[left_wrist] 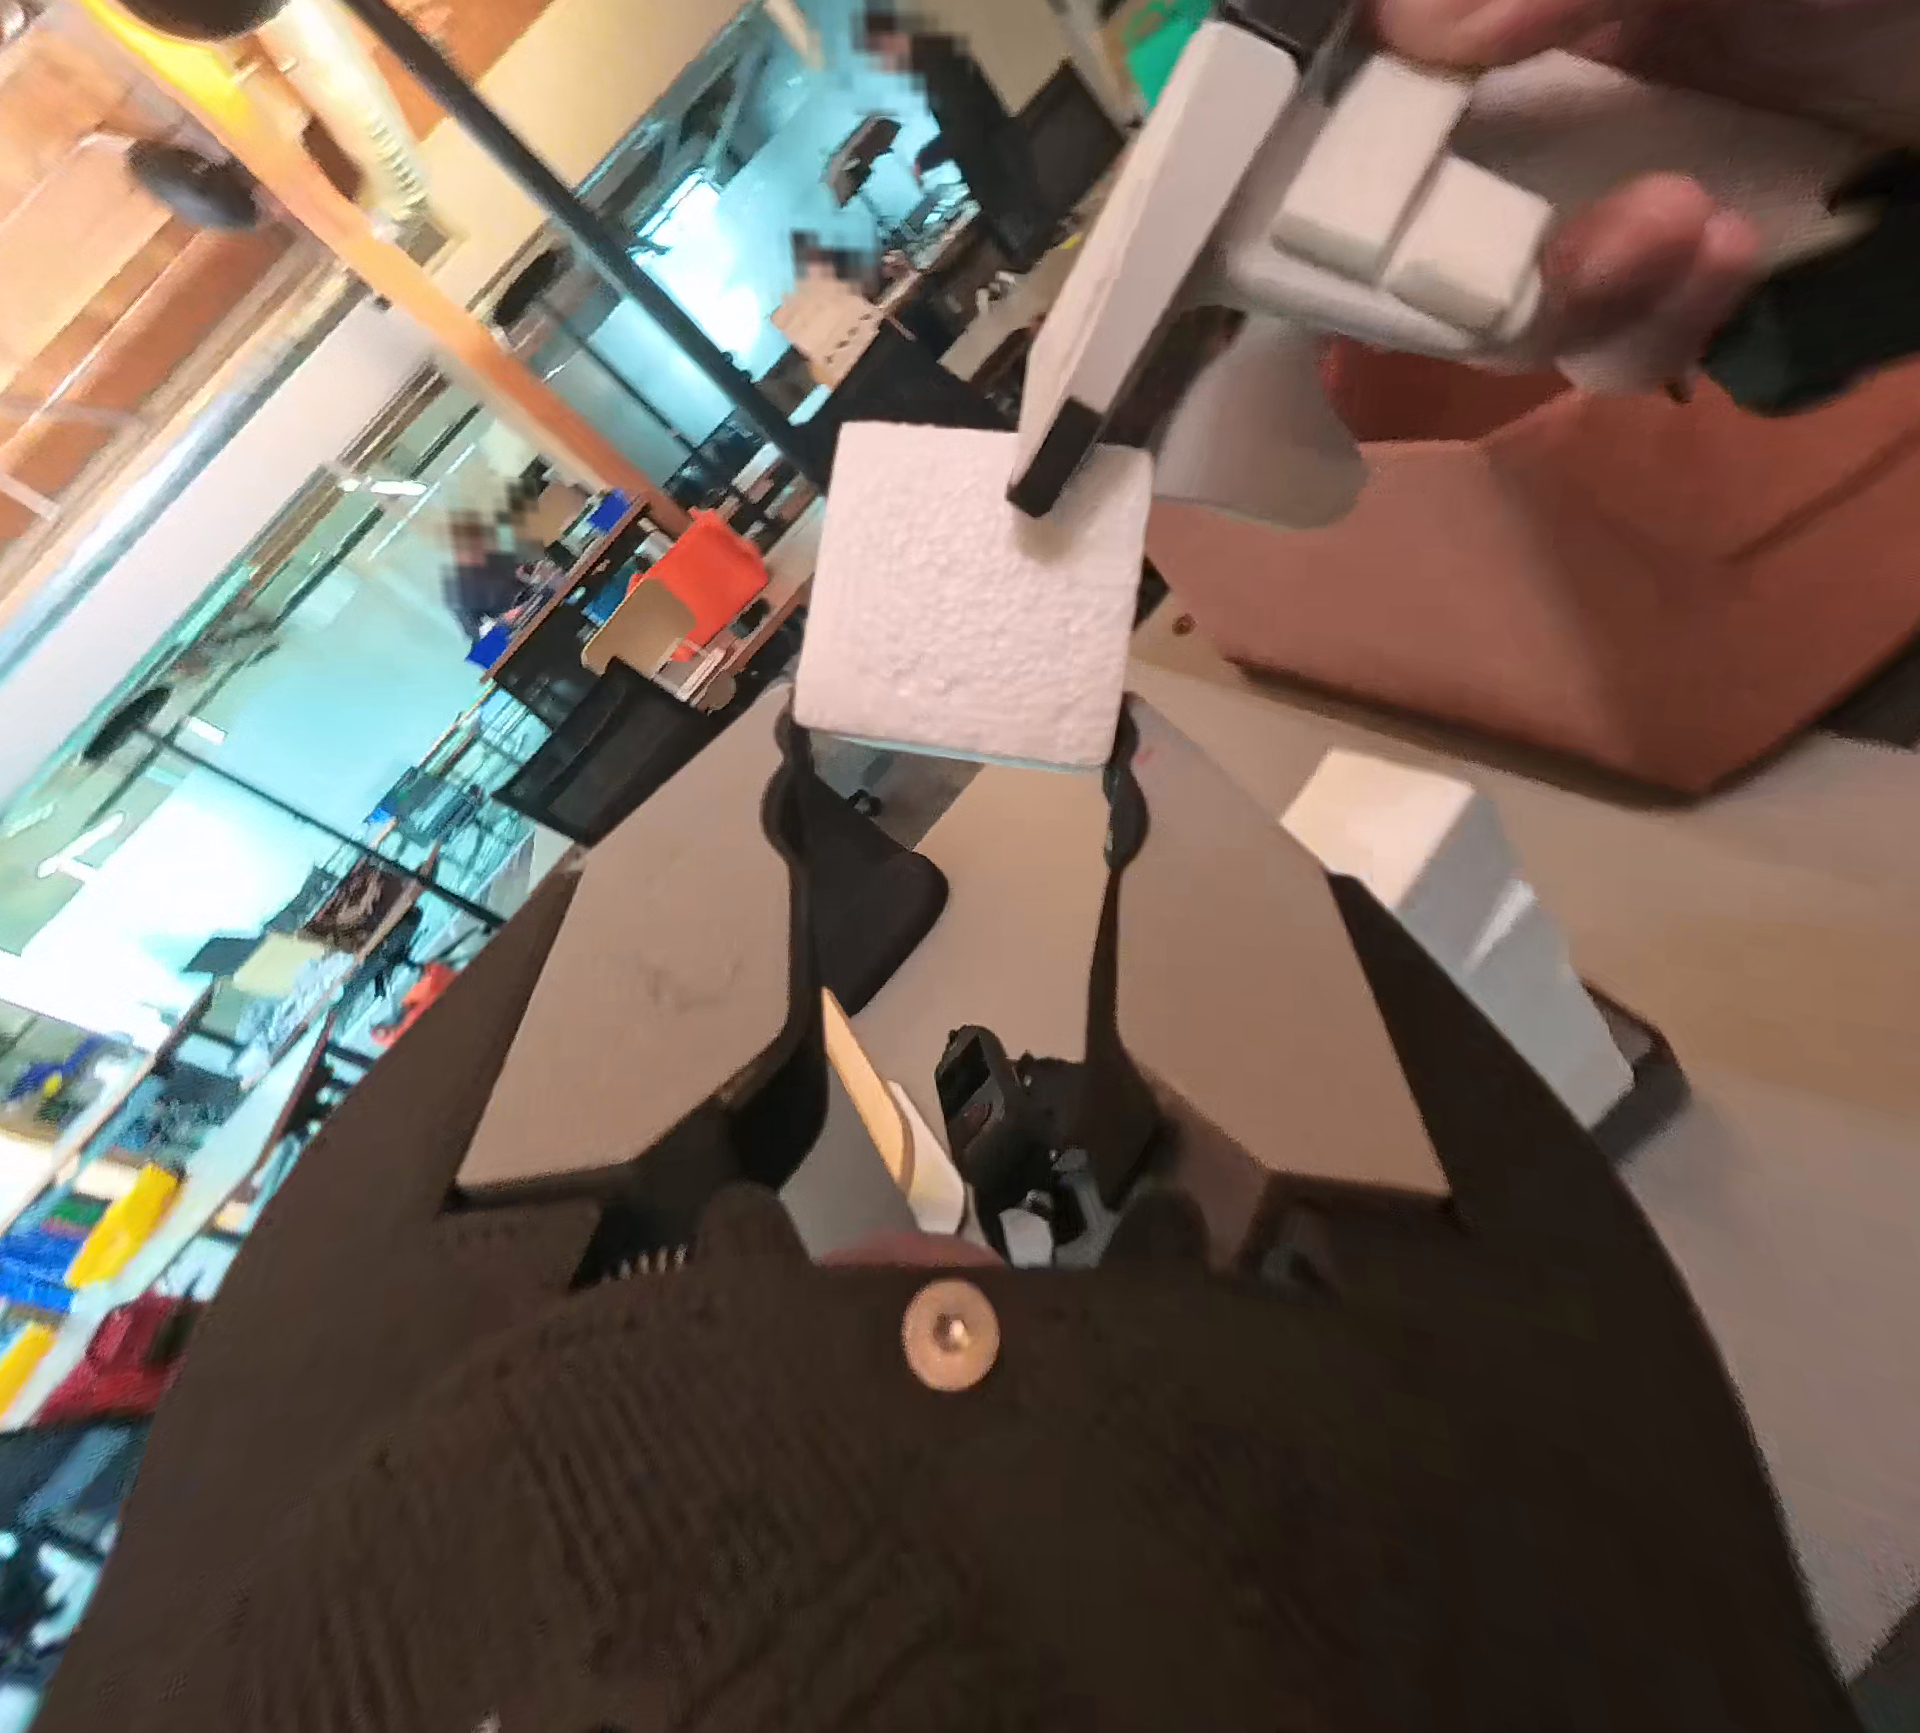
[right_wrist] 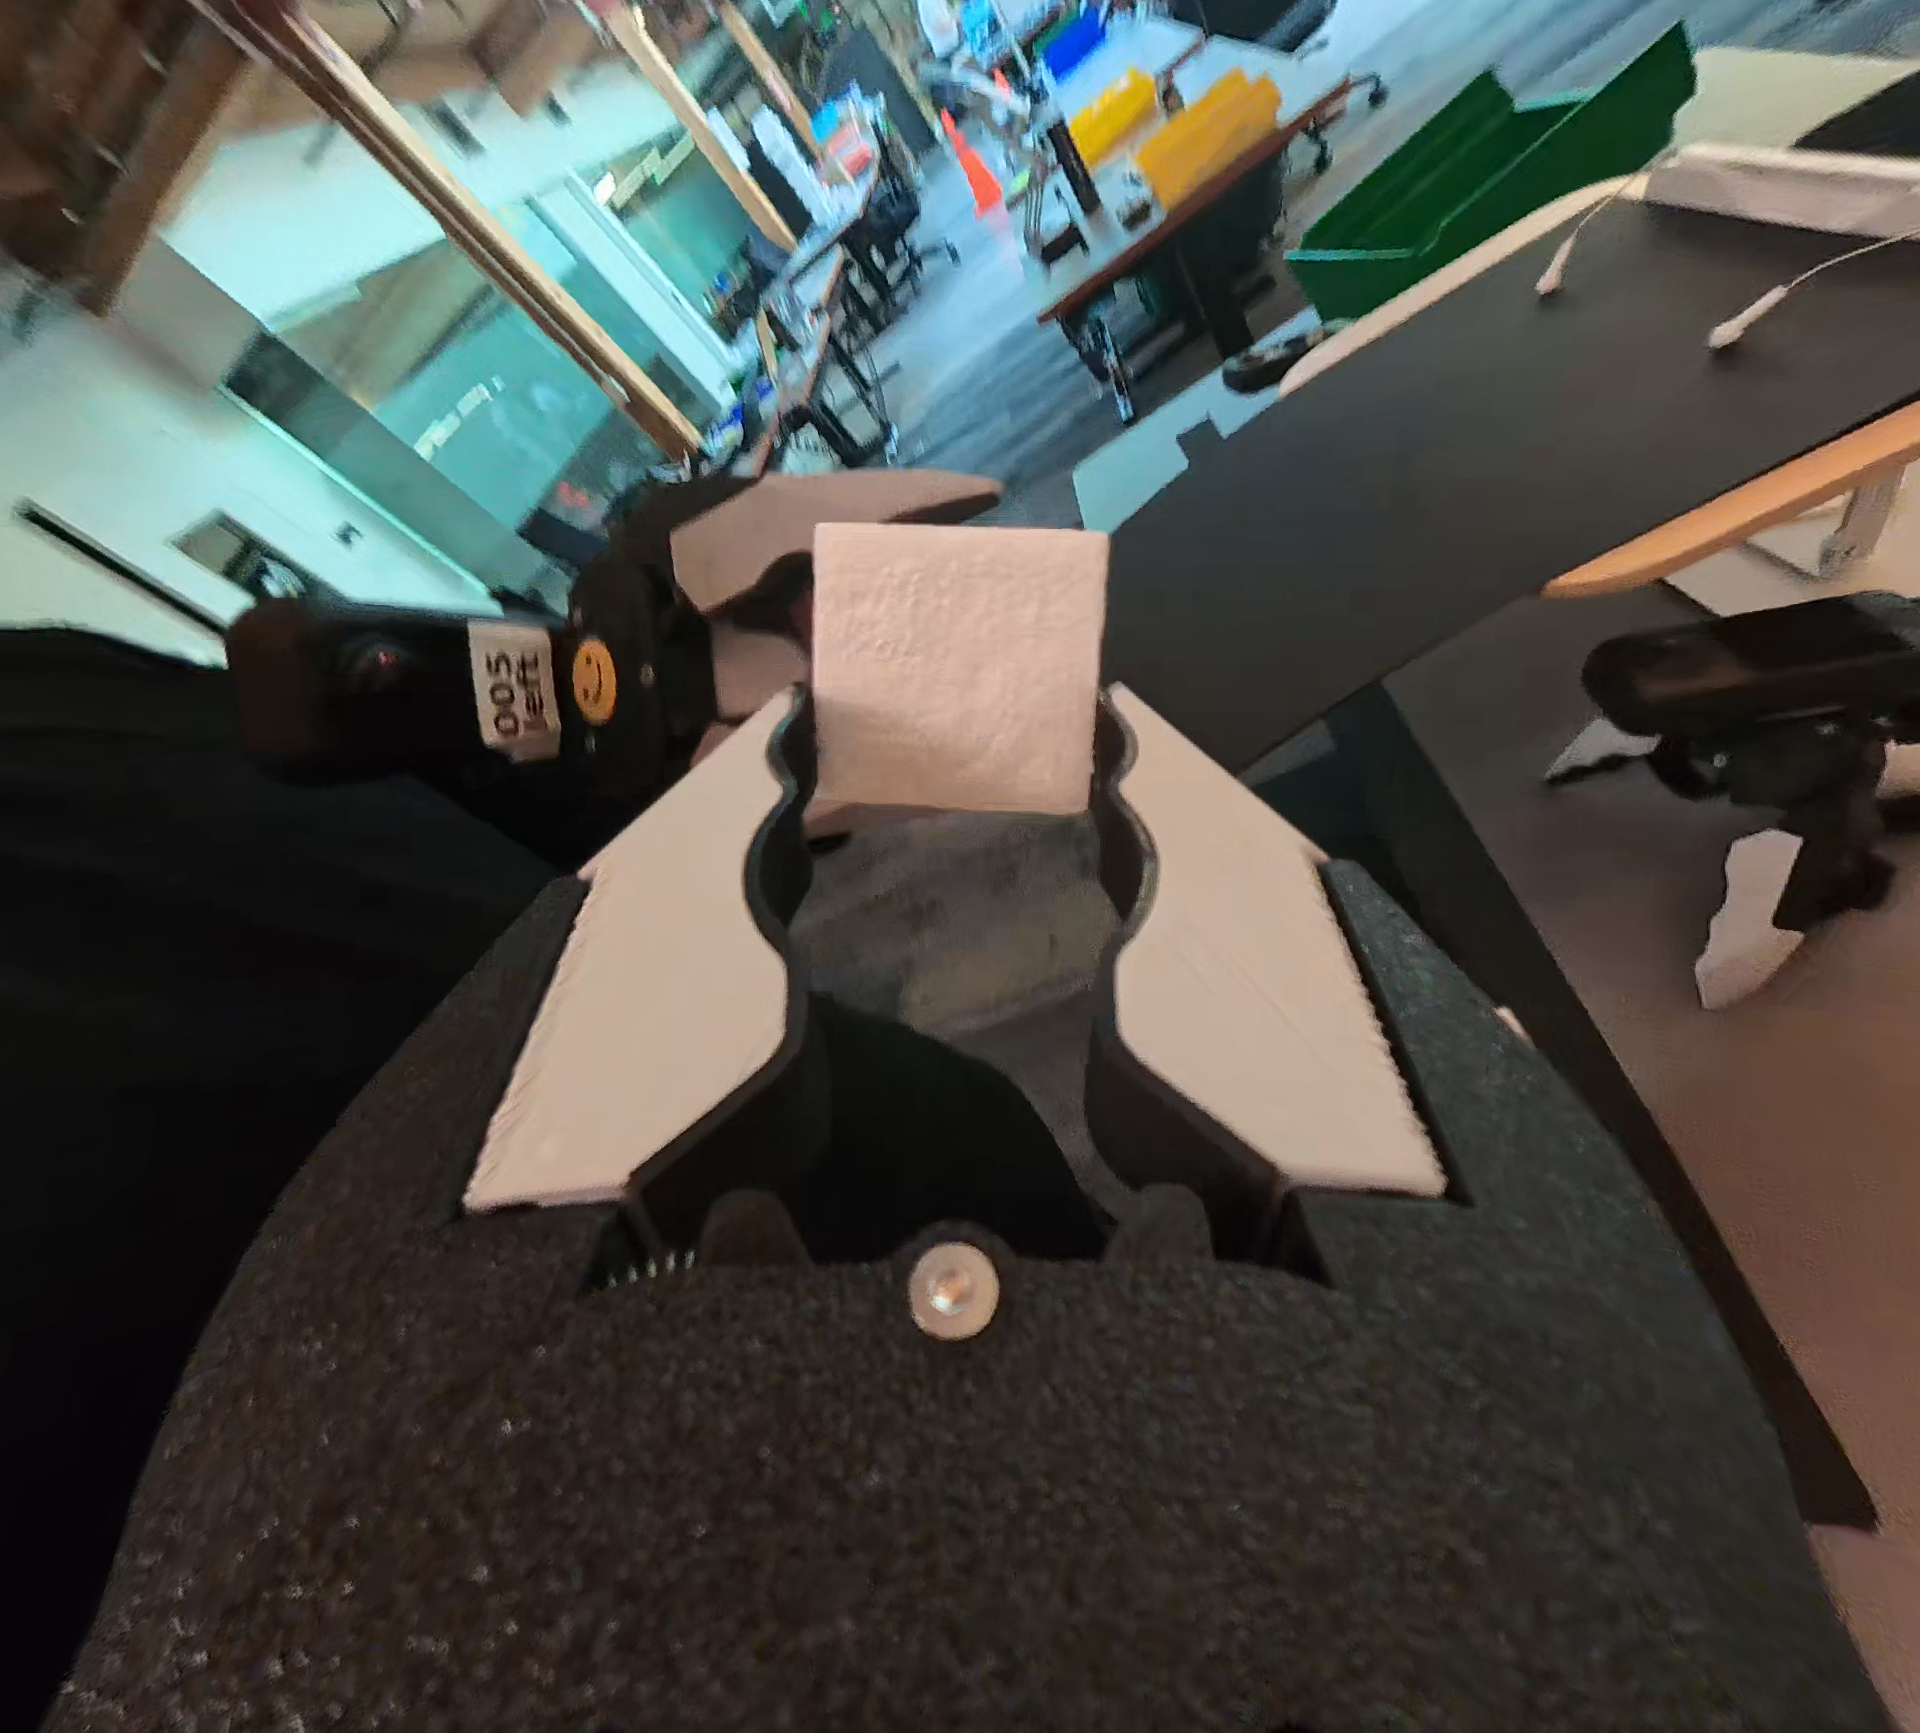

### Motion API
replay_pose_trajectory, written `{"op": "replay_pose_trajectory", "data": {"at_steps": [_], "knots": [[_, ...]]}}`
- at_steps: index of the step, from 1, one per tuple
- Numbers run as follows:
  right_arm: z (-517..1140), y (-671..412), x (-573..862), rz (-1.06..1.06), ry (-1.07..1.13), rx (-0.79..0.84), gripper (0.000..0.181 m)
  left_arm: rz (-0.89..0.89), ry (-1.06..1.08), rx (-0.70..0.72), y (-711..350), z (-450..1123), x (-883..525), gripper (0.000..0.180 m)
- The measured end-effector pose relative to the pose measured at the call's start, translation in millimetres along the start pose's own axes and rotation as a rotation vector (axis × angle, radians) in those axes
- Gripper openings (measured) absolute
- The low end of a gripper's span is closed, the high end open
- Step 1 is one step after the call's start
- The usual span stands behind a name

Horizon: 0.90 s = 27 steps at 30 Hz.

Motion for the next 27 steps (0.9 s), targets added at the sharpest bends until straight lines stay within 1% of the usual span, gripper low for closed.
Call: {"op": "replay_pose_trajectory", "data": {"at_steps": [2, 3, 6, 8, 10, 12, 13, 14, 16, 18, 20, 22, 24, 27], "knots": [[-9, -7, 11, 0.016, -0.005, 0.064, 0.064, -0.051, -0.06, -0.006, -1, 10, 1, 0.055], [-13, -8, 16, 0.024, -0.014, 0.091, 0.068, -0.067, -0.076, -0.013, -1, 14, 4, 0.055], [-17, -8, 20, 0.058, -0.085, 0.141, 0.066, -0.069, -0.099, -0.018, -4, 24, 14, 0.055], [-18, -7, 21, 0.054, -0.101, 0.145, 0.056, -0.092, -0.096, -0.045, 0, 28, 18, 0.055], [-22, -4, 28, -0.002, -0.028, 0.096, 0.055, -0.169, 0.025, -0.081, 8, 29, 32, 0.057], [-31, -3, 30, -0.074, 0.047, 0.016, 0.055, -0.322, 0.261, -0.086, 9, 17, 51, 0.063], [-35, 0, 27, -0.102, 0.061, -0.042, 0.055, -0.389, 0.399, -0.09, 10, 9, 58, 0.059], [-37, 5, 20, -0.12, 0.054, -0.114, 0.055, -0.435, 0.487, -0.117, 14, 4, 57, 0.058], [-37, 15, 11, -0.151, 0.063, -0.233, 0.055, -0.477, 0.621, -0.153, 19, 0, 52, 0.079], [-30, 23, 3, -0.173, 0.072, -0.294, 0.055, -0.473, 0.691, -0.166, 21, 1, 47, 0.078], [-20, 33, -5, -0.175, 0.054, -0.33, 0.055, -0.479, 0.754, -0.131, 15, -2, 49, 0.078], [-12, 40, -6, -0.188, 0.074, -0.346, 0.055, -0.551, 0.838, -0.095, 7, -9, 57, 0.069], [-4, 44, -11, -0.185, 0.066, -0.337, 0.055, -0.596, 0.908, -0.093, 6, -15, 66, 0.062], [0, 47, -12, -0.197, 0.095, -0.315, 0.056, -0.633, 0.911, -0.08, 8, -19, 69, 0.061]]}}
Point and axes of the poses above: each gripper's, where its closed fingertips meet, z out along the fingers, y out of its underside, x = y × z across the jaws, the point moved 2 cm from there along -z, back along the fingers, and after that the axes turned 9 degrees about -y, right-handed, at the moved point
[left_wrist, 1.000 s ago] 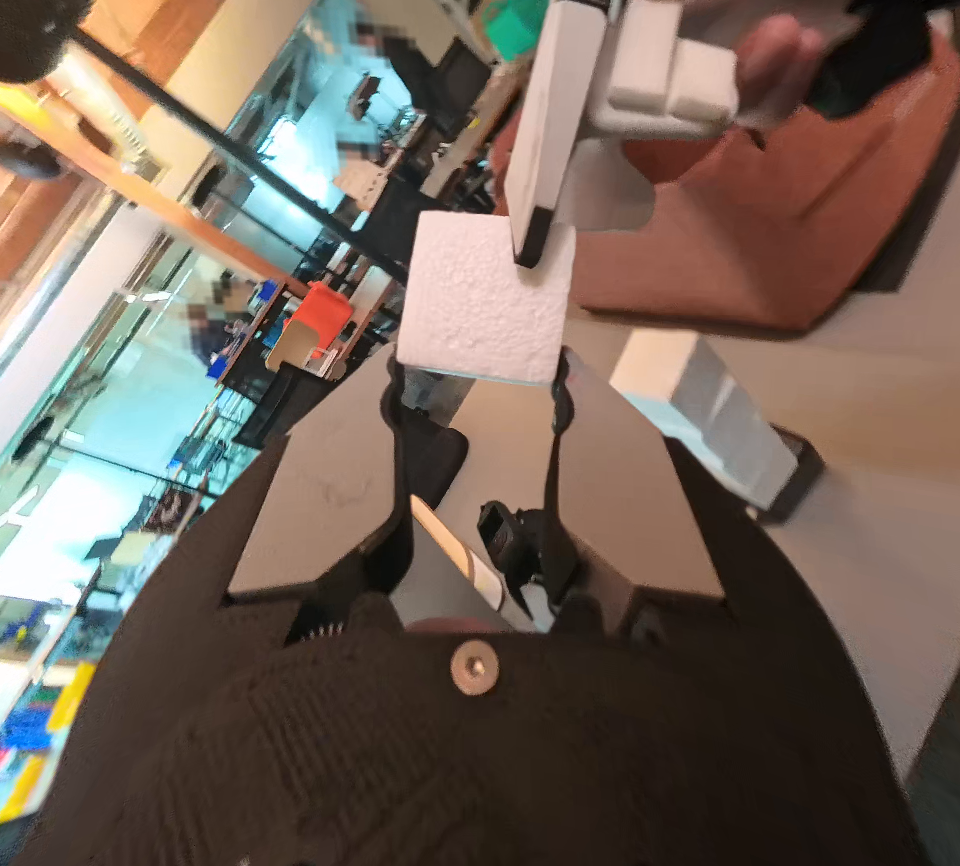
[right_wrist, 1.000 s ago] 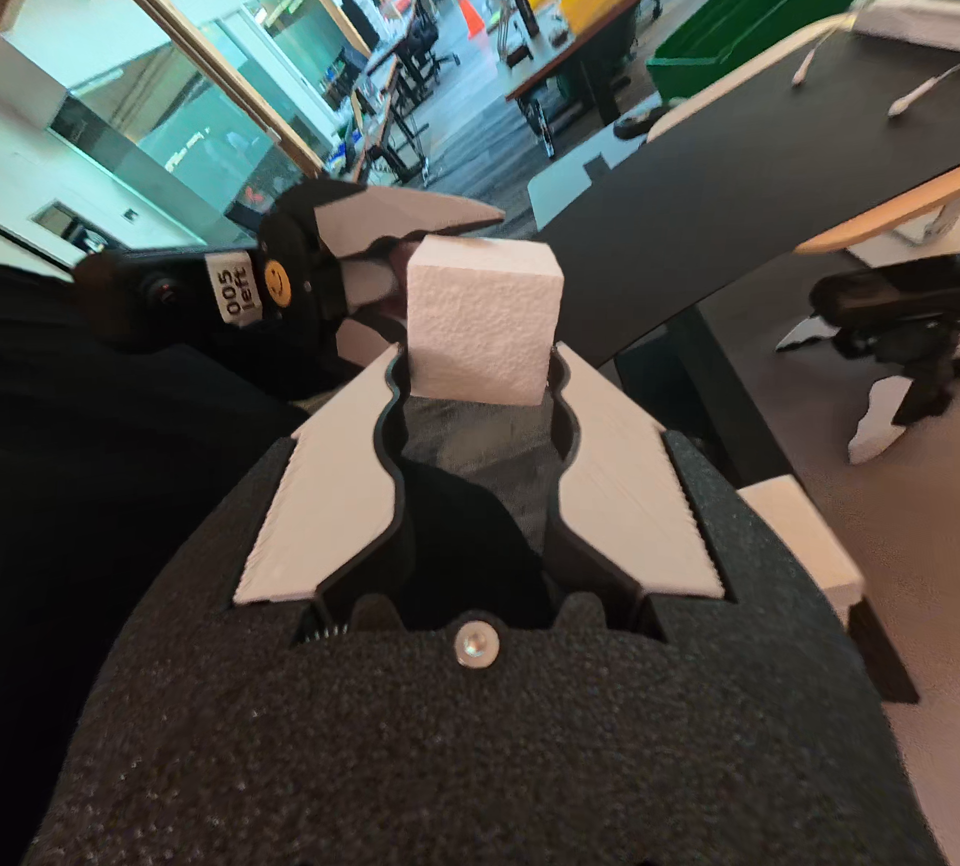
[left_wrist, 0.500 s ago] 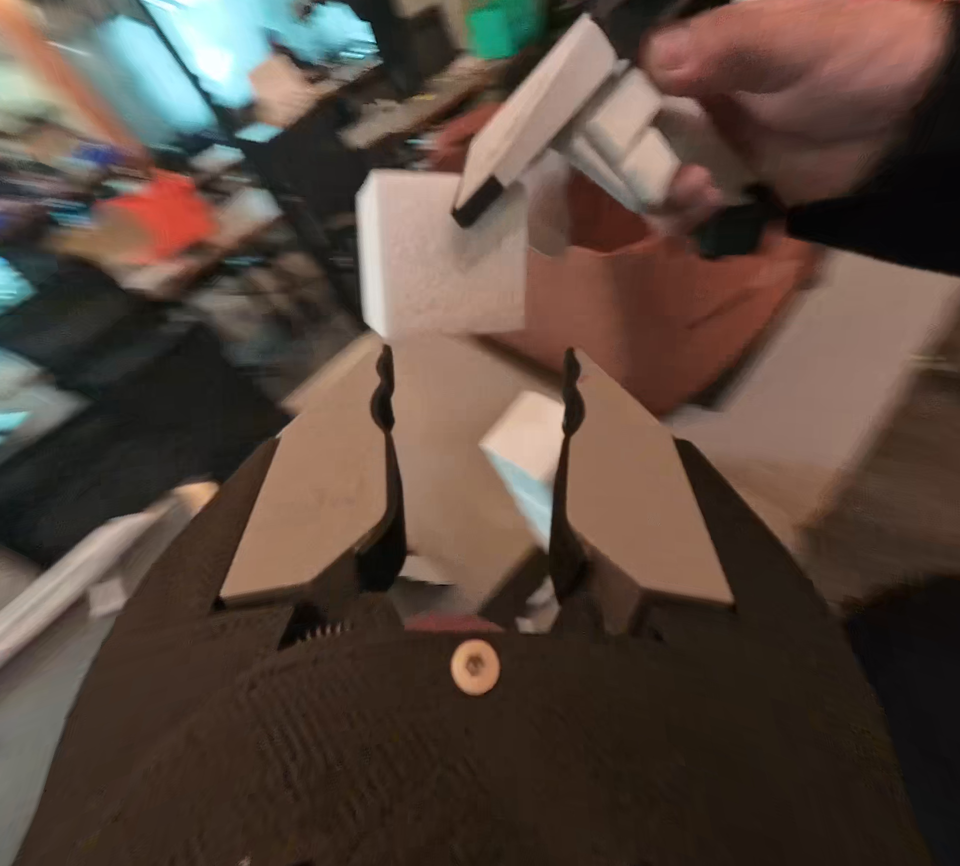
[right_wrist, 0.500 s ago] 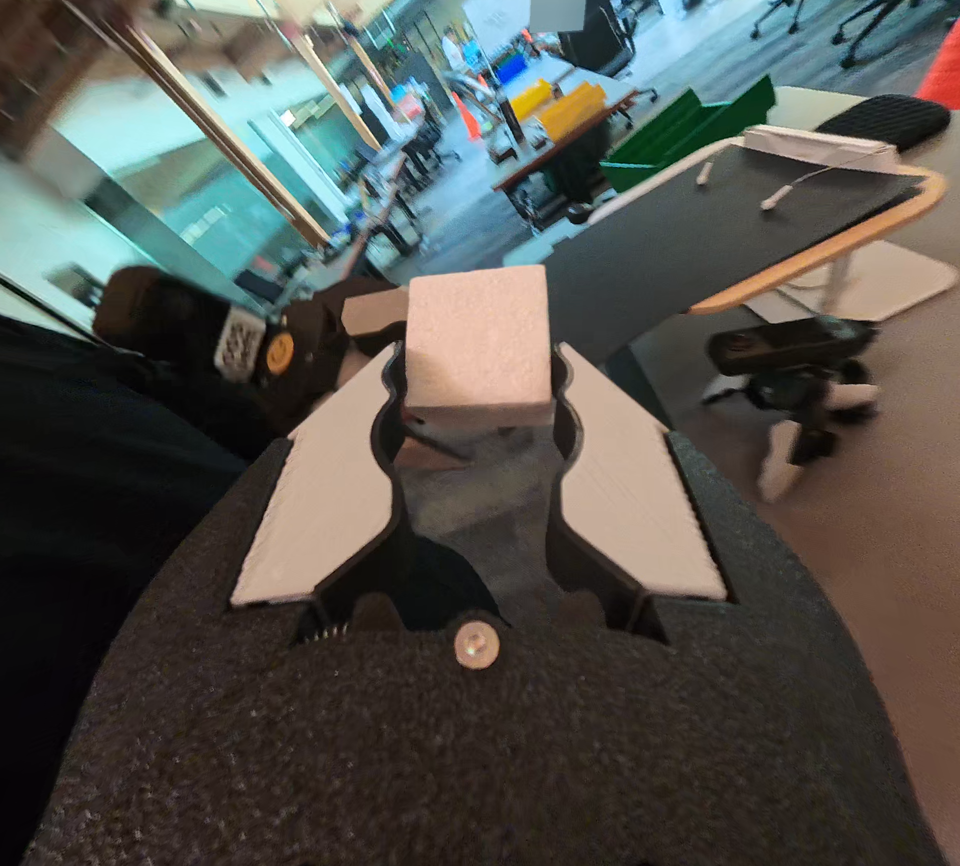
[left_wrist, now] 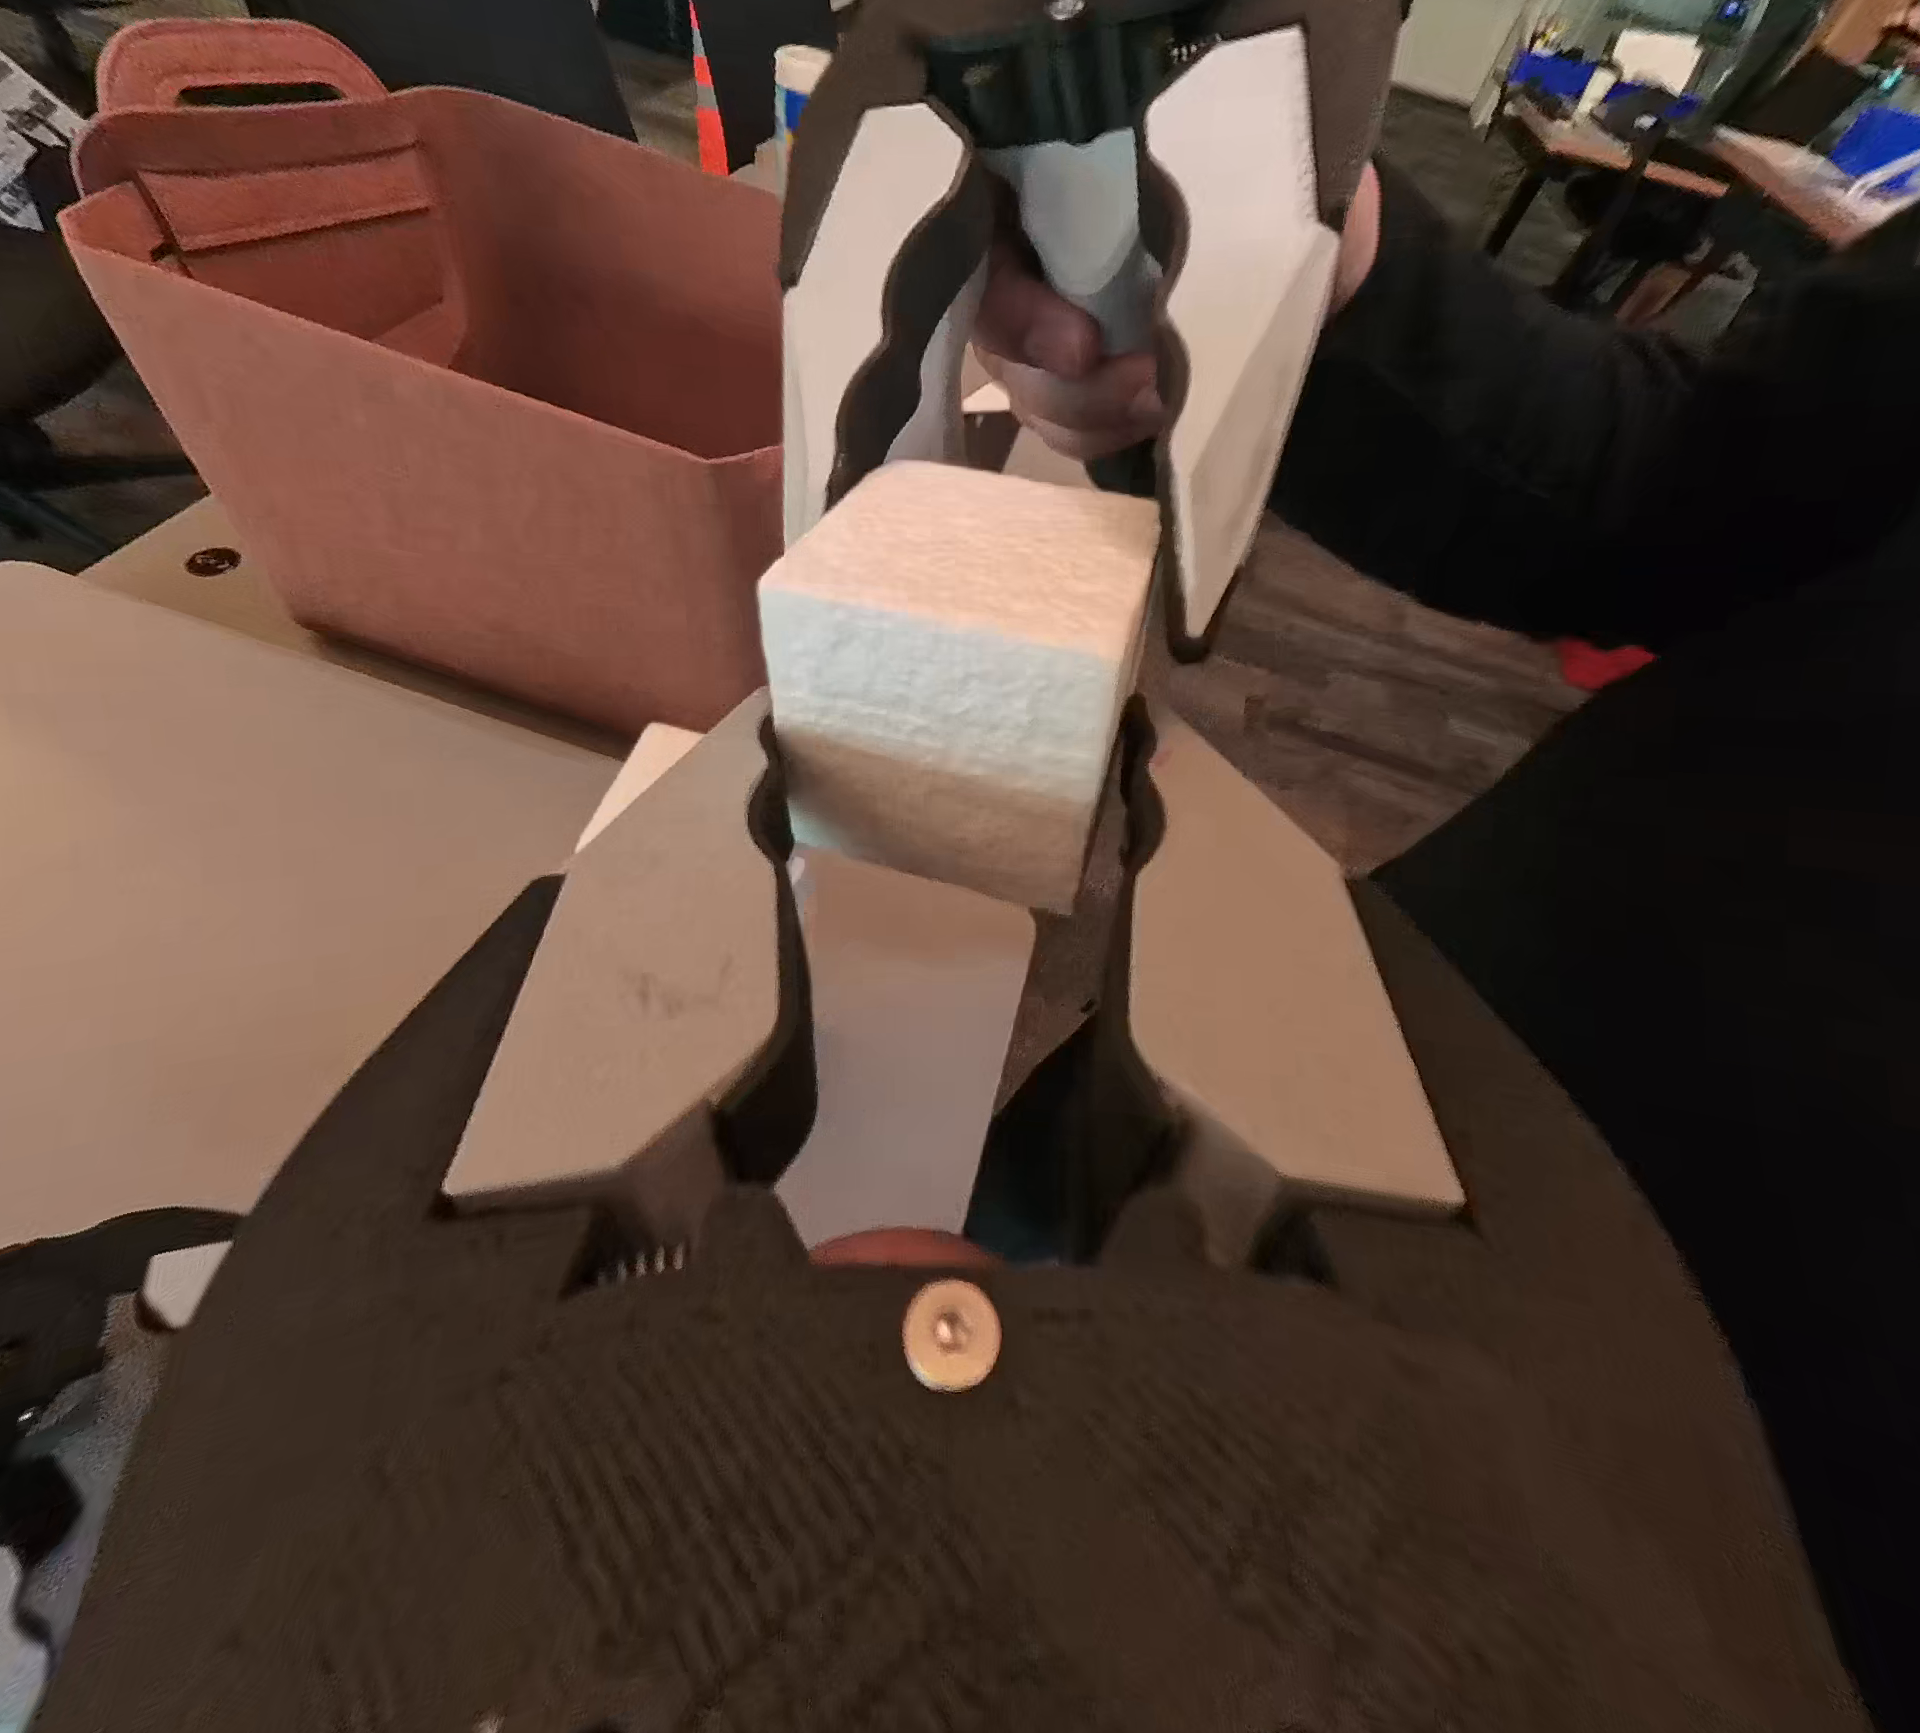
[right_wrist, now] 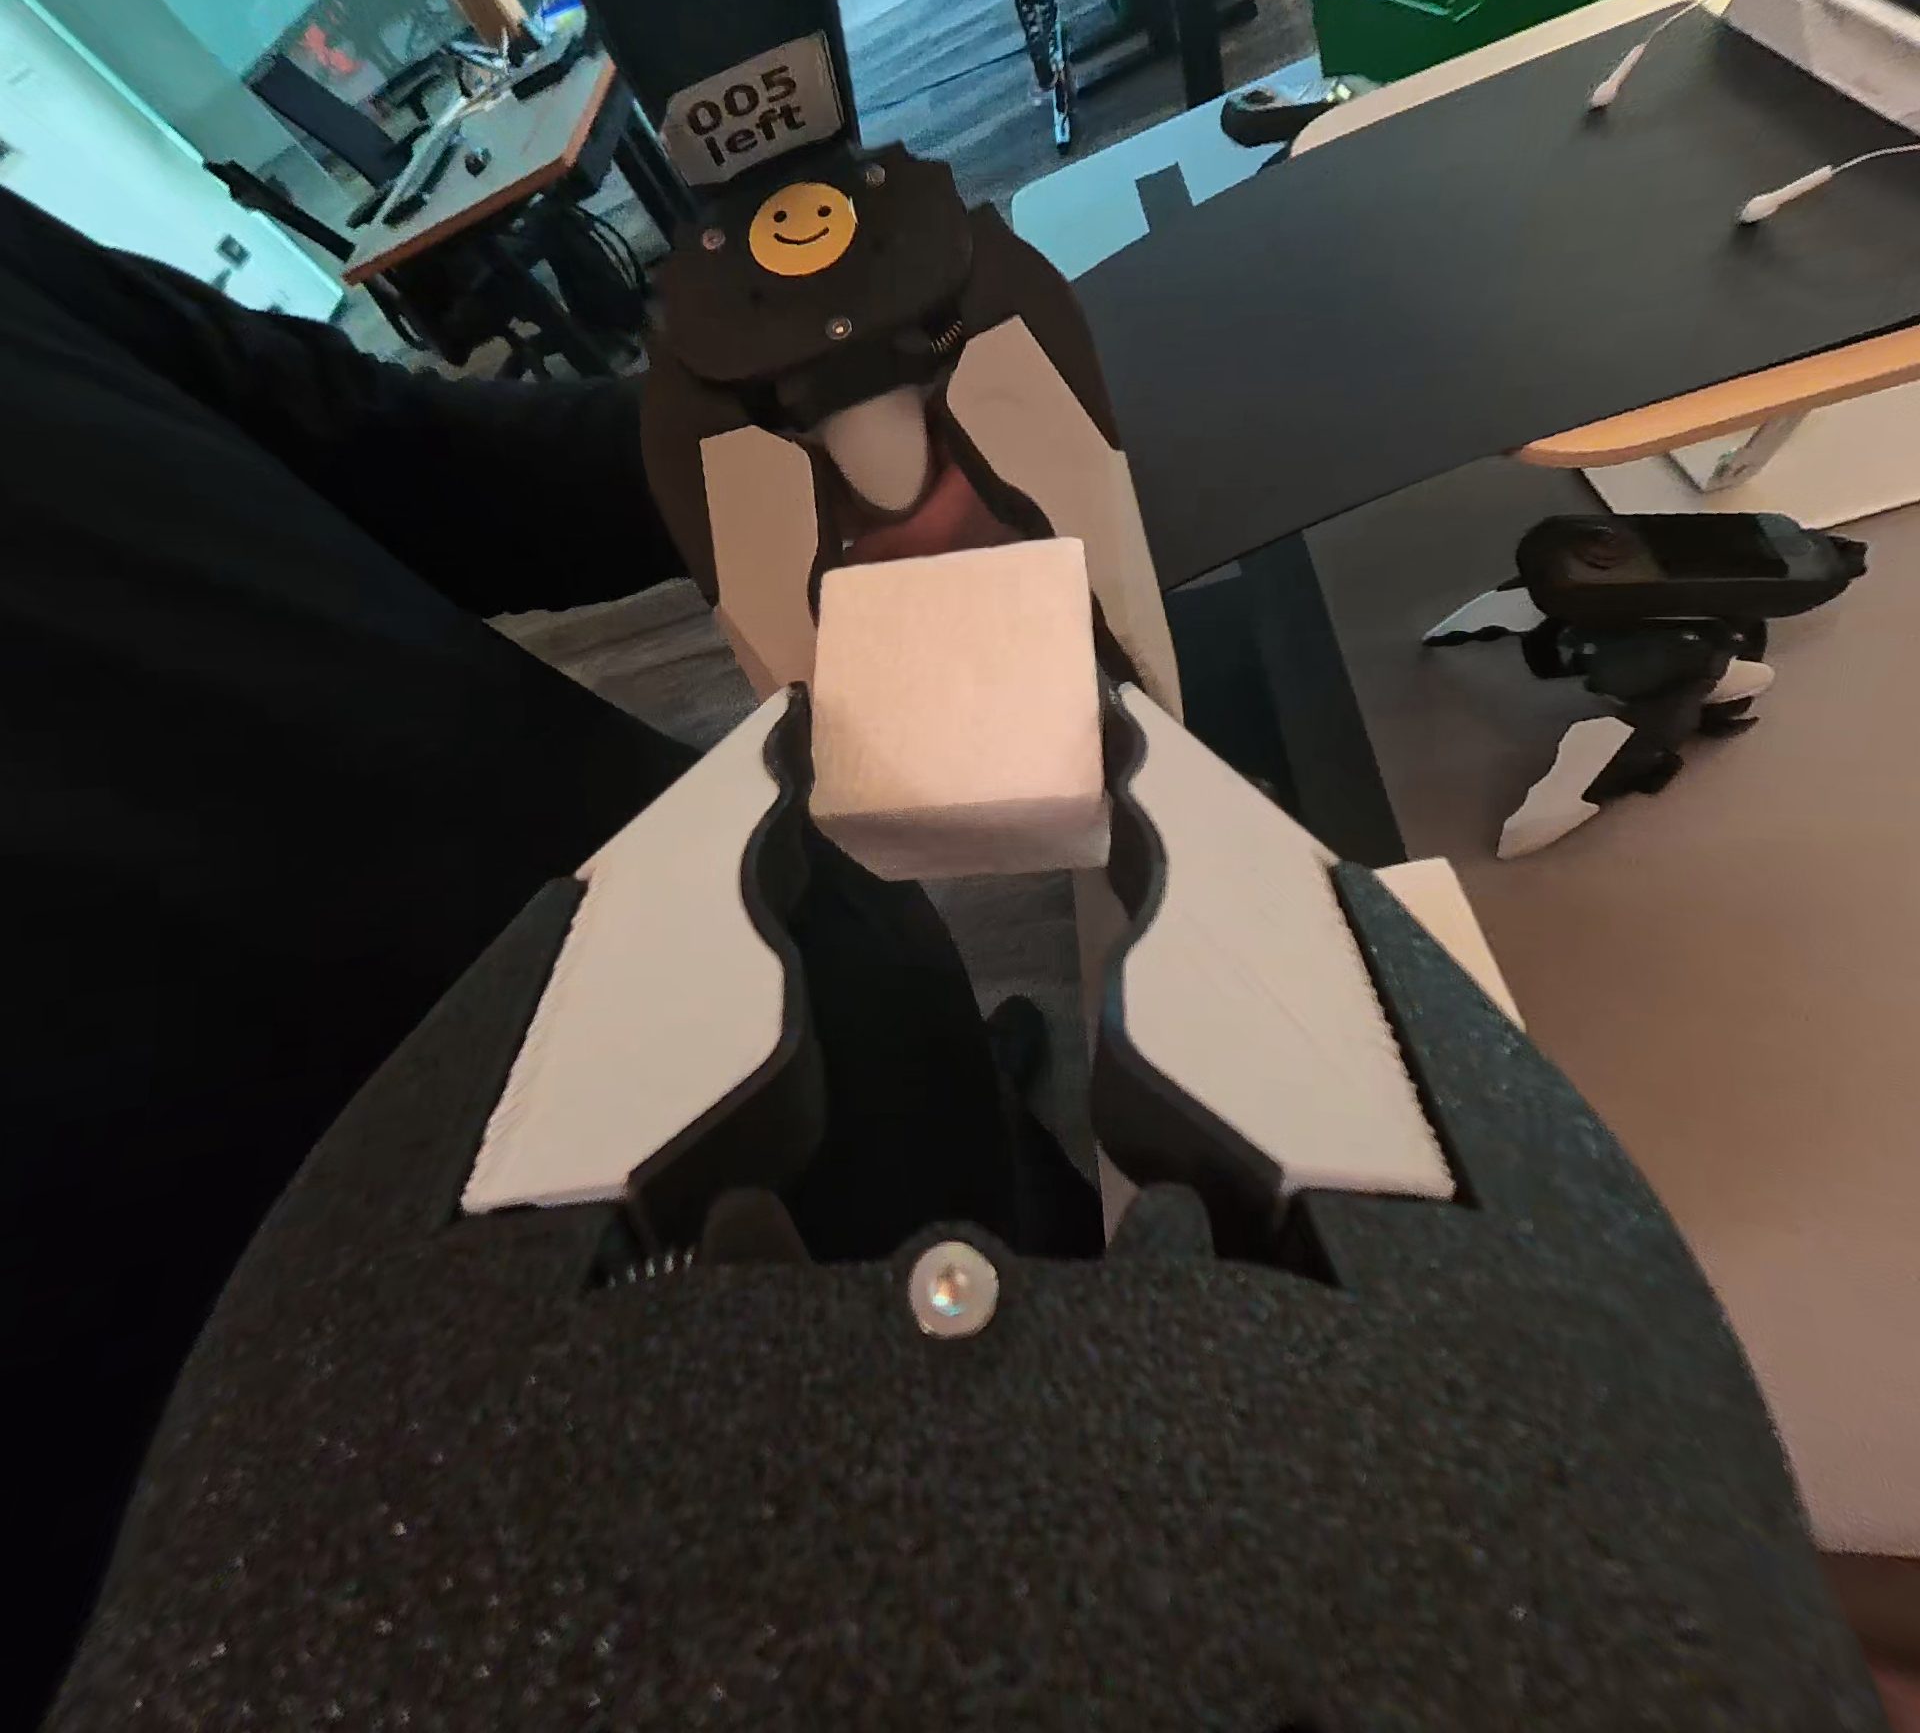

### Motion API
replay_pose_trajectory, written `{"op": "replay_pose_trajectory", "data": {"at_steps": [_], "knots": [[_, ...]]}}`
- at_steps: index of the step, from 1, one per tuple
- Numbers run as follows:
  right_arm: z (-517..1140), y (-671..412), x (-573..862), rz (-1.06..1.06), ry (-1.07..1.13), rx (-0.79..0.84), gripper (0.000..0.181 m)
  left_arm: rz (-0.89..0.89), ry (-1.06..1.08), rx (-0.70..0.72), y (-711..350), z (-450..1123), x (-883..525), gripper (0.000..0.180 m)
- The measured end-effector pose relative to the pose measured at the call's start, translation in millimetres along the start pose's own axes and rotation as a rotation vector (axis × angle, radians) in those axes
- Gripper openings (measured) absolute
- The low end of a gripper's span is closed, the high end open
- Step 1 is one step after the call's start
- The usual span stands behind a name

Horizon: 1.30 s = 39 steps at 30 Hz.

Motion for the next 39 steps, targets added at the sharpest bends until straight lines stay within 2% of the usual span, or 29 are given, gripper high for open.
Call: {"op": "replay_pose_trajectory", "data": {"at_steps": [8, 12, 16, 24, 32, 39], "knots": [[-4, -4, 4, -0.007, 0.071, 0.133, 0.055, -0.082, -0.025, 0.054, 0, 1, -2, 0.061], [-11, -5, 16, -0.05, 0.147, 0.104, 0.055, -0.064, -0.118, 0.011, 8, -5, -18, 0.064], [-36, 17, 58, -0.072, 0.295, -0.005, 0.055, -0.036, -0.22, -0.057, 34, -24, -35, 0.067], [-25, 34, 87, -0.105, 0.248, -0.038, 0.055, -0.165, -0.252, -0.118, 79, -33, -35, 0.065], [-17, 49, 98, -0.133, 0.217, -0.09, 0.055, -0.194, -0.266, -0.15, 94, -28, -30, 0.064], [-19, 48, 98, -0.128, 0.201, -0.028, 0.059, -0.207, -0.252, -0.164, 98, -23, -28, 0.064]]}}
Point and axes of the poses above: each gripper's, where its closed fingertips meet, z out along the fingers, y out of its underside, x = y × z across the jaws, the point moved 2 cm from there along -z, back along the fingers, and after that the axes turned 9 degrees about -y, right-handed, at the moved point
